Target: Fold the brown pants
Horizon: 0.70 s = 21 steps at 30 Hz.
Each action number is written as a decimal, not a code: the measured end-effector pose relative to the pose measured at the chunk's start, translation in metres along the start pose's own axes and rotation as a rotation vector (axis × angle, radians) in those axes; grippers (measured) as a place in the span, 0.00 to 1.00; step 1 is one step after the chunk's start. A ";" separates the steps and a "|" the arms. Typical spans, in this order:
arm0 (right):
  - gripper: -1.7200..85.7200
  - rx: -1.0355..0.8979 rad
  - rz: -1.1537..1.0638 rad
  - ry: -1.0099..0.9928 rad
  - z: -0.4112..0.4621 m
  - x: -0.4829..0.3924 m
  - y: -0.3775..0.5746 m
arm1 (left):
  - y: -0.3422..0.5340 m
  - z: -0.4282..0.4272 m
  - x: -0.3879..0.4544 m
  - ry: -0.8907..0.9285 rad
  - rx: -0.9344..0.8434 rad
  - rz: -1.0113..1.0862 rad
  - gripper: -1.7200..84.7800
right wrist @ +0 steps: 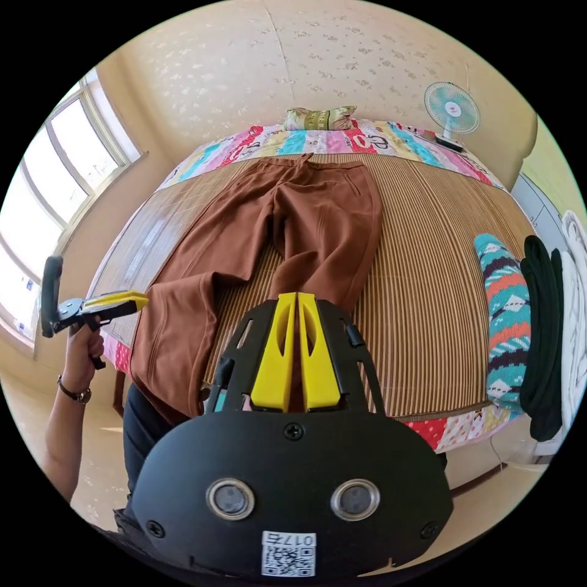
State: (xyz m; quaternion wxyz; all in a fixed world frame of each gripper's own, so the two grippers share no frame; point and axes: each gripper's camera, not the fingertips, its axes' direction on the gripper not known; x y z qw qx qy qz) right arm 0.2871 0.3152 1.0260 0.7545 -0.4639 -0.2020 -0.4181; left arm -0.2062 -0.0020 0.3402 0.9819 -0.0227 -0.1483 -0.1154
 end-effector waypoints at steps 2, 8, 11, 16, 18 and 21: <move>0.02 -0.037 0.030 -0.019 0.010 0.000 -0.016 | -0.022 0.017 -0.010 0.058 -0.083 -0.008 0.08; 0.03 -0.067 0.062 0.088 0.055 -0.008 -0.054 | -0.059 0.050 -0.043 0.027 -0.087 -0.078 0.02; 0.03 -0.157 0.057 0.168 0.108 -0.010 -0.074 | -0.072 0.083 -0.068 0.003 -0.112 -0.140 0.02; 0.03 -0.051 -0.039 0.374 0.176 -0.036 -0.074 | -0.072 0.108 -0.084 0.064 0.052 -0.169 0.01; 0.02 -0.041 -0.075 0.511 0.194 -0.057 -0.082 | -0.076 0.114 -0.087 0.062 0.087 -0.174 0.01; 0.02 -0.052 -0.134 0.786 0.236 -0.087 -0.109 | -0.086 0.123 -0.099 0.107 0.111 -0.213 0.01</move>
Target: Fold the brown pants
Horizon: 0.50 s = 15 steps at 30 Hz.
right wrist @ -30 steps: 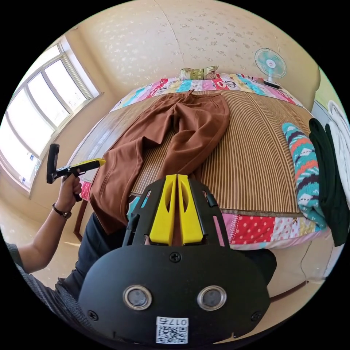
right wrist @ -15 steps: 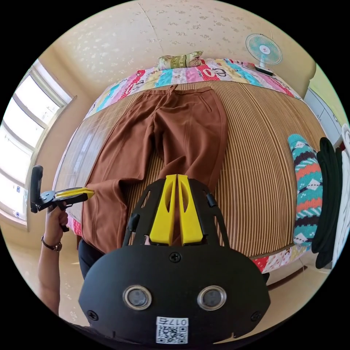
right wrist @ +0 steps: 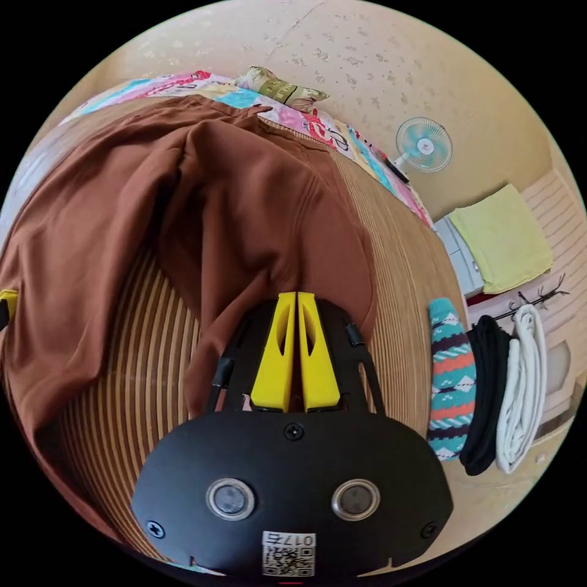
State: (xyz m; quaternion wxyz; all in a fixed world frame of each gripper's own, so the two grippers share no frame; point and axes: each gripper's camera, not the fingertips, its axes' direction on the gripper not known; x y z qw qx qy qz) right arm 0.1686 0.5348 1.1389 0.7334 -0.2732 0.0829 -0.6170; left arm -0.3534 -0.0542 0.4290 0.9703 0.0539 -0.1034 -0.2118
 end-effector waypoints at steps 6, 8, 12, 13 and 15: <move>0.02 0.021 0.039 0.055 0.025 -0.020 -0.057 | -0.018 0.016 -0.016 0.091 0.032 -0.037 0.01; 0.02 0.029 0.070 0.047 0.030 -0.019 -0.069 | -0.027 0.022 -0.011 0.064 0.036 -0.011 0.01; 0.02 0.037 0.079 0.071 0.041 -0.029 -0.093 | -0.044 0.032 0.005 -0.028 0.041 0.044 0.01; 0.02 0.040 0.078 0.074 0.043 -0.031 -0.098 | -0.051 0.035 0.009 -0.060 0.044 0.055 0.01; 0.02 0.048 0.084 0.065 0.047 -0.033 -0.107 | -0.063 0.041 0.011 -0.080 0.049 0.057 0.01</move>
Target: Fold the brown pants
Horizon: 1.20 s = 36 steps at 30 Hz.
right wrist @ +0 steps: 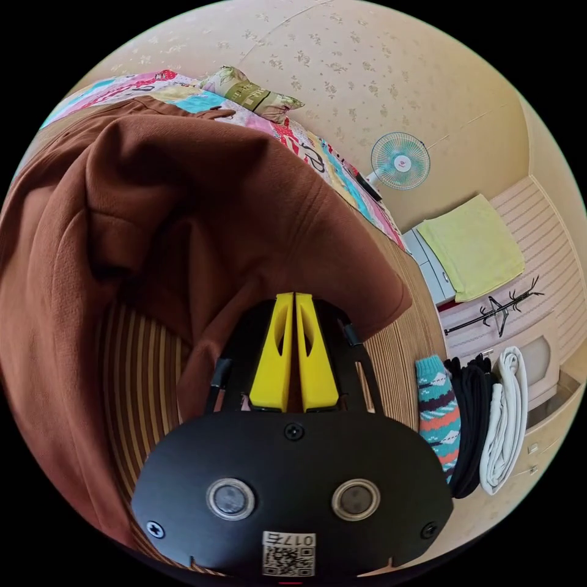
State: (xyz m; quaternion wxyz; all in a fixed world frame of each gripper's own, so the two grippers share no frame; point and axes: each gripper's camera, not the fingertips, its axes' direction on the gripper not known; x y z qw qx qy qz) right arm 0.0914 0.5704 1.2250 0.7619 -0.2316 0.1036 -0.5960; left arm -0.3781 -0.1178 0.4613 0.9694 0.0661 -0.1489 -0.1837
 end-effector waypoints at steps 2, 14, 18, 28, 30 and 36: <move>0.02 0.007 0.010 -0.016 0.005 -0.001 -0.010 | -0.016 0.008 -0.008 0.021 0.010 -0.021 0.01; 0.02 0.039 0.041 -0.011 0.032 -0.015 -0.064 | -0.065 0.038 -0.010 -0.024 0.056 -0.021 0.01; 0.02 0.109 0.084 0.002 0.017 -0.010 -0.045 | -0.060 0.038 -0.006 -0.040 0.065 -0.011 0.01; 0.02 0.152 0.224 -0.162 -0.029 0.032 0.059 | -0.045 0.033 0.016 -0.133 0.088 0.033 0.01; 0.02 0.151 0.240 -0.197 -0.034 0.040 0.075 | -0.040 0.031 0.015 -0.125 0.087 0.024 0.01; 0.02 0.155 0.224 -0.210 -0.050 0.046 0.110 | -0.010 0.022 0.023 -0.129 0.071 0.040 0.01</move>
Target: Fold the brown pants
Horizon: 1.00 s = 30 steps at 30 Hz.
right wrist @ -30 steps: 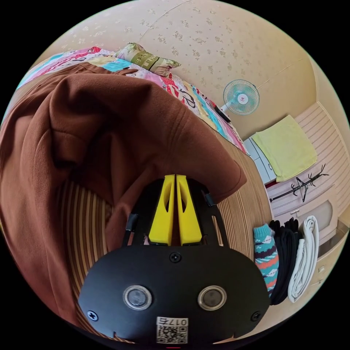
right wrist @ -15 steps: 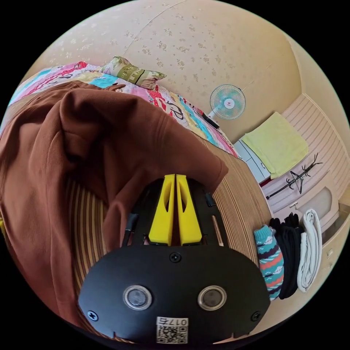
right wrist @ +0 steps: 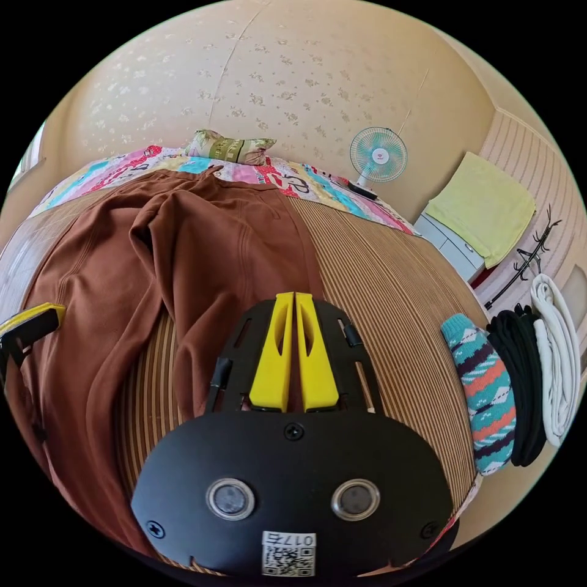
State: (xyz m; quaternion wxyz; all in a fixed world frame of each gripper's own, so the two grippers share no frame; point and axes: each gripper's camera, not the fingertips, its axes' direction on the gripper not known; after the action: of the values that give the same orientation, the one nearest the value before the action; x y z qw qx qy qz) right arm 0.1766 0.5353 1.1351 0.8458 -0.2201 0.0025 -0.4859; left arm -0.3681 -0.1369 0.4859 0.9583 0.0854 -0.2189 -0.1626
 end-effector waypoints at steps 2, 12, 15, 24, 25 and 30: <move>0.02 -0.004 -0.029 0.006 -0.002 -0.003 0.002 | 0.014 -0.006 0.003 0.000 -0.006 0.004 0.01; 0.02 -0.056 -0.111 0.159 0.000 -0.015 0.001 | 0.079 -0.037 -0.015 0.123 -0.009 -0.090 0.01; 0.02 -0.081 0.008 0.089 -0.022 0.014 0.002 | 0.089 -0.042 -0.007 0.086 -0.001 -0.062 0.01; 0.03 -0.045 -0.071 -0.485 -0.164 0.104 0.133 | 0.088 -0.040 -0.012 0.092 0.000 -0.063 0.01; 0.04 -0.092 -0.070 -0.545 -0.175 0.113 0.156 | 0.088 -0.040 -0.013 0.091 0.001 -0.062 0.01; 0.10 -0.228 -0.190 -0.724 -0.206 0.134 0.237 | 0.086 -0.040 -0.011 0.059 0.003 -0.048 0.01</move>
State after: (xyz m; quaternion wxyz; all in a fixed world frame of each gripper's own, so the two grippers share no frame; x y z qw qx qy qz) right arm 0.3966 0.4507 0.8885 0.7134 -0.4692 -0.2627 -0.4494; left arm -0.3358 -0.0494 0.4668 0.9601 0.0966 -0.1884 -0.1825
